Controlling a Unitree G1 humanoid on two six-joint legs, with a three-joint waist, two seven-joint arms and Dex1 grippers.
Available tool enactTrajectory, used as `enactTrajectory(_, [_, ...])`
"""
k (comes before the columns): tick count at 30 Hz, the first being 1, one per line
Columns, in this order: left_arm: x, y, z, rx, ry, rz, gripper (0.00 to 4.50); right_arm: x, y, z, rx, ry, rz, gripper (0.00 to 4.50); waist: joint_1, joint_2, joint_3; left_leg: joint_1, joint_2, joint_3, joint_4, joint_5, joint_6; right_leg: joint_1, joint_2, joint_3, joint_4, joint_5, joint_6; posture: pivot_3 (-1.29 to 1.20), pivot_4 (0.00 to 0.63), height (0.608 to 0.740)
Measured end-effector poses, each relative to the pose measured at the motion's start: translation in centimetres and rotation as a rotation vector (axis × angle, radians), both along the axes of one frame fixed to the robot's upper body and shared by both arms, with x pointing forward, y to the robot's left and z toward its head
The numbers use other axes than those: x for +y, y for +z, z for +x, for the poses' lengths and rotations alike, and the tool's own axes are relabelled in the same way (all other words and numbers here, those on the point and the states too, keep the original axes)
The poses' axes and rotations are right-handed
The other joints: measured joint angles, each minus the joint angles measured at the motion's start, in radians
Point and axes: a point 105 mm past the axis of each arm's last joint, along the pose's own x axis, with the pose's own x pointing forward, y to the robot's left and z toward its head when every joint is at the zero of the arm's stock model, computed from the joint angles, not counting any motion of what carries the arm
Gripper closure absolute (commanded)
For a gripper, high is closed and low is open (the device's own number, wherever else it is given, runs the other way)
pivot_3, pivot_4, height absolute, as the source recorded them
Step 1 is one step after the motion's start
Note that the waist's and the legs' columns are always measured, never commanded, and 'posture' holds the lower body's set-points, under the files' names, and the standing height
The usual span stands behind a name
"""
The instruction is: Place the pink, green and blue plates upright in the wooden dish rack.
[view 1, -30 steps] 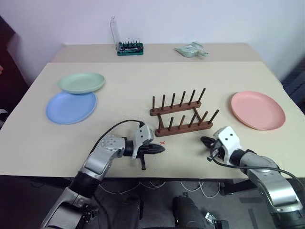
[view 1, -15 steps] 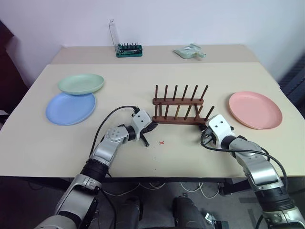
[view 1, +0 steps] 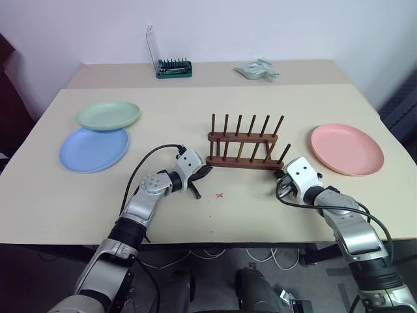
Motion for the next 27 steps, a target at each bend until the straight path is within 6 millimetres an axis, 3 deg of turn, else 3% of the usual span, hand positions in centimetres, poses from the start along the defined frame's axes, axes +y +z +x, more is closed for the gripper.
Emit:
enactTrajectory(11, [-0.2,0.0,0.5,-0.009,0.042,-0.026,4.5,-0.6,0.2,1.2,-0.018,-0.029,-0.007,4.46,0.003,0.0,0.0,0.0,0.0,0.0,0.0,0.0,0.0,0.001,0.0,0.0,0.0,0.0,0.0,0.0,0.15,0.74])
enactTrajectory(17, [-0.2,0.1,0.7,-0.023,0.051,-0.028,4.5,-1.9,0.2,-1.3,0.01,-0.004,-0.022,4.46,0.005,0.001,0.0,-0.001,-0.001,0.0,0.0,0.0,0.0,0.0,-0.001,0.0,0.0,0.0,0.001,0.0,0.15,0.74])
enactTrajectory(20, [0.6,0.2,0.0,0.0,0.028,-0.043,4.5,-4.0,1.6,-3.4,0.05,0.008,-0.001,3.71,-0.003,0.002,0.0,-0.002,0.0,0.0,-0.001,0.0,0.0,-0.002,-0.001,0.0,-0.001,-0.001,0.001,0.0,0.15,0.74])
enactTrajectory(26, [1.6,-0.4,-5.8,0.143,-0.237,-0.061,4.5,-9.7,6.2,-4.4,0.031,-0.103,-0.117,0.88,-0.004,0.002,0.001,-0.002,0.002,0.002,-0.001,0.0,0.001,-0.003,0.0,0.0,-0.001,-0.001,0.0,0.0,0.15,0.74])
enactTrajectory(27, [1.5,-0.2,-6.4,0.157,-0.28,-0.067,4.5,-10.6,6.5,-4.2,0.029,-0.131,-0.14,0.88,0.0,0.002,0.002,-0.002,0.002,0.002,-0.001,0.0,0.001,-0.002,0.0,0.0,-0.001,-0.001,0.0,0.0,0.15,0.74])
